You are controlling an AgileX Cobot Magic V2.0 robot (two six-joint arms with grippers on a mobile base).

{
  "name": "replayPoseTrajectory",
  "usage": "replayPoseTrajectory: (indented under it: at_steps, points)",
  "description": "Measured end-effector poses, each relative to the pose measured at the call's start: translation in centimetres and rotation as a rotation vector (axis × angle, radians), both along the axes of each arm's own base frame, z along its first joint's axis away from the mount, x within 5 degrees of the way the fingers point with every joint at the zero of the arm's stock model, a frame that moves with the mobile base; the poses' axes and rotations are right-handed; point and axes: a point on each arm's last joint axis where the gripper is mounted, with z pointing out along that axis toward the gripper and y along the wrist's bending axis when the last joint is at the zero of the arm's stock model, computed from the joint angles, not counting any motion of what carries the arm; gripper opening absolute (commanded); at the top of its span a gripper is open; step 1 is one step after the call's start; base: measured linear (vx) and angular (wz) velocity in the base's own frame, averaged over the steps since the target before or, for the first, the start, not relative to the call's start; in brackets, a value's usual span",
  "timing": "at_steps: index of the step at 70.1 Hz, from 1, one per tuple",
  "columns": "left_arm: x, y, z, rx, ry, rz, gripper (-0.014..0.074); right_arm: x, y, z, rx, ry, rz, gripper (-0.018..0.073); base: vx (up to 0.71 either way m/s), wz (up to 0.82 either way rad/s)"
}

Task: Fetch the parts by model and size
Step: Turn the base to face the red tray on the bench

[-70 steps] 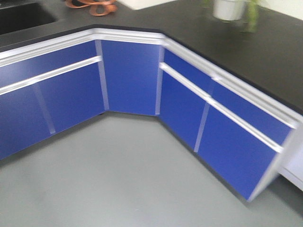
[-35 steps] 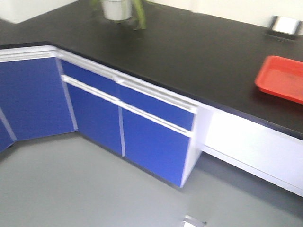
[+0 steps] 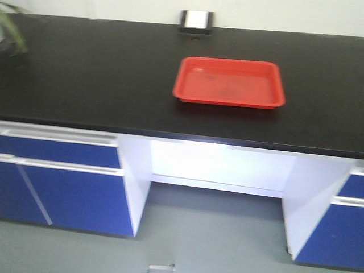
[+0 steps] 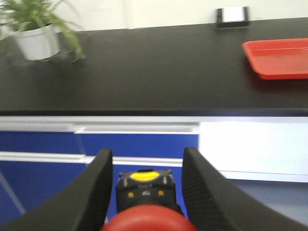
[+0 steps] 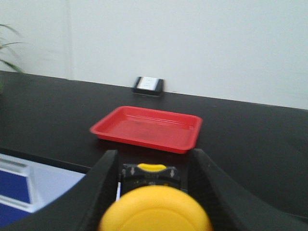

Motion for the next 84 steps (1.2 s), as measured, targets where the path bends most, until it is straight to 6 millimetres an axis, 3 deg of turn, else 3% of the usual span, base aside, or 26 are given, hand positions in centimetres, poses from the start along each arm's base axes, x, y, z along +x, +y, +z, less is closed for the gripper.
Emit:
replayPoseTrajectory:
  at_steps: [32,84]
  points:
    - [0.00,0.00,0.00,0.000,0.000,0.000,-0.0007,0.00,0.00,0.00,0.000,0.000,0.000,-0.0008,0.11,-0.36]
    - [0.00,0.00,0.00,0.000,0.000,0.000,-0.0007,0.00,0.00,0.00,0.000,0.000,0.000,-0.0008,0.15,-0.01]
